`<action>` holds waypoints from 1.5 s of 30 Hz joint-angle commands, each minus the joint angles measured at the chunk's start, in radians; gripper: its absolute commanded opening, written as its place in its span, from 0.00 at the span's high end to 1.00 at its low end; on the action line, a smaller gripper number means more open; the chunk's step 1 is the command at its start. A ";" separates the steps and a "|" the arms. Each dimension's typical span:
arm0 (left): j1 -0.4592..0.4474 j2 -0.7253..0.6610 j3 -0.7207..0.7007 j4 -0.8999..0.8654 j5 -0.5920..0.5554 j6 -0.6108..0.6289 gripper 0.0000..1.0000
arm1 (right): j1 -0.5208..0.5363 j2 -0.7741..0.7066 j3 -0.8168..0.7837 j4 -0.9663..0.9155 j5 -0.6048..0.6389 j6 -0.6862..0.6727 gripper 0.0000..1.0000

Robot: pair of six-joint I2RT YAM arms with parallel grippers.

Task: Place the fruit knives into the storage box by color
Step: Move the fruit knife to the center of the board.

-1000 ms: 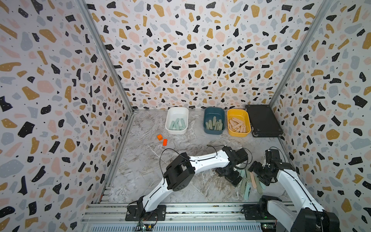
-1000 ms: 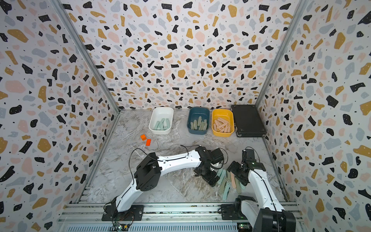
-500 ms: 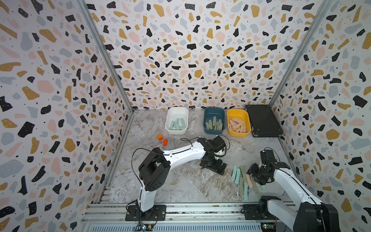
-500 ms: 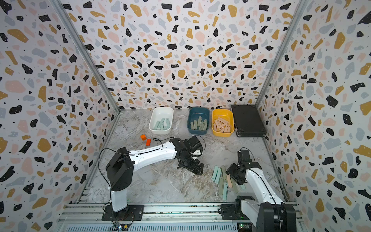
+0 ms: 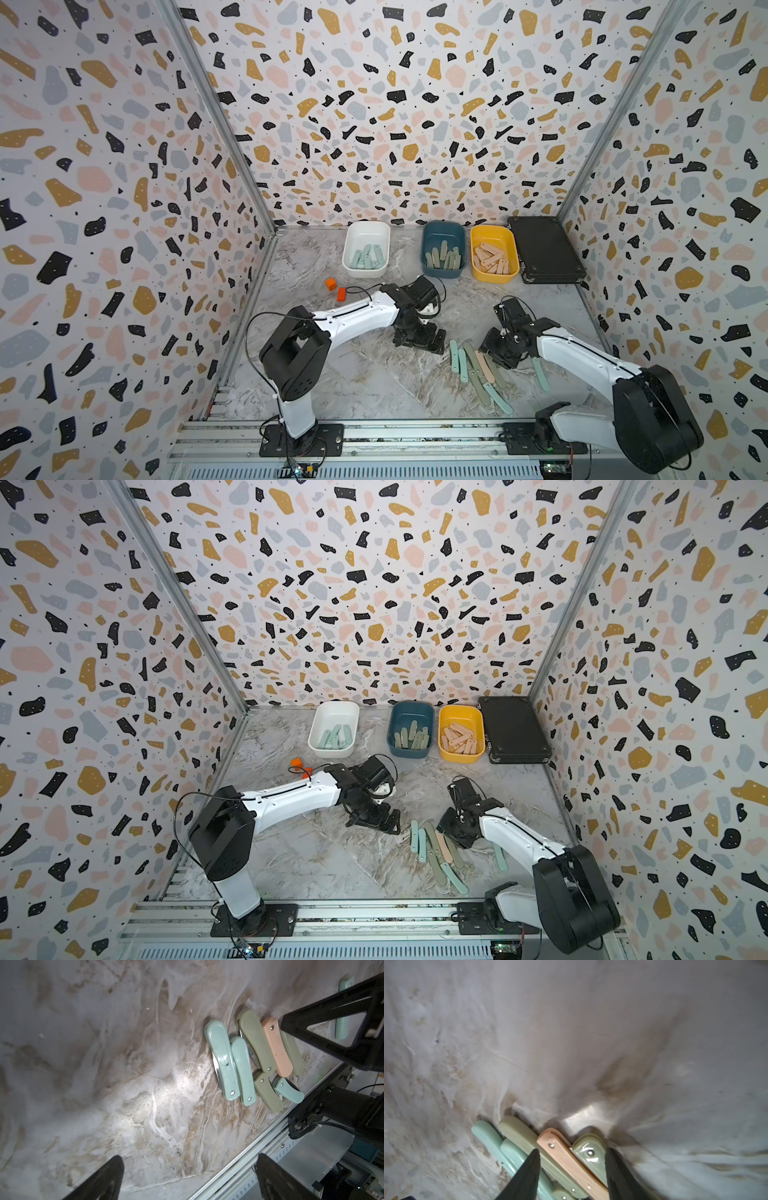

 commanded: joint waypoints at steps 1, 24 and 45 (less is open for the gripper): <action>0.027 -0.042 -0.041 0.029 0.019 -0.013 0.01 | 0.085 0.095 0.009 0.042 0.012 0.106 0.47; 0.066 -0.127 -0.105 0.046 0.081 0.000 0.01 | -0.471 -0.204 0.042 -0.406 0.153 -0.307 0.12; 0.076 -0.091 -0.088 0.057 0.111 0.008 0.01 | -0.539 -0.026 -0.084 -0.260 -0.005 -0.334 0.41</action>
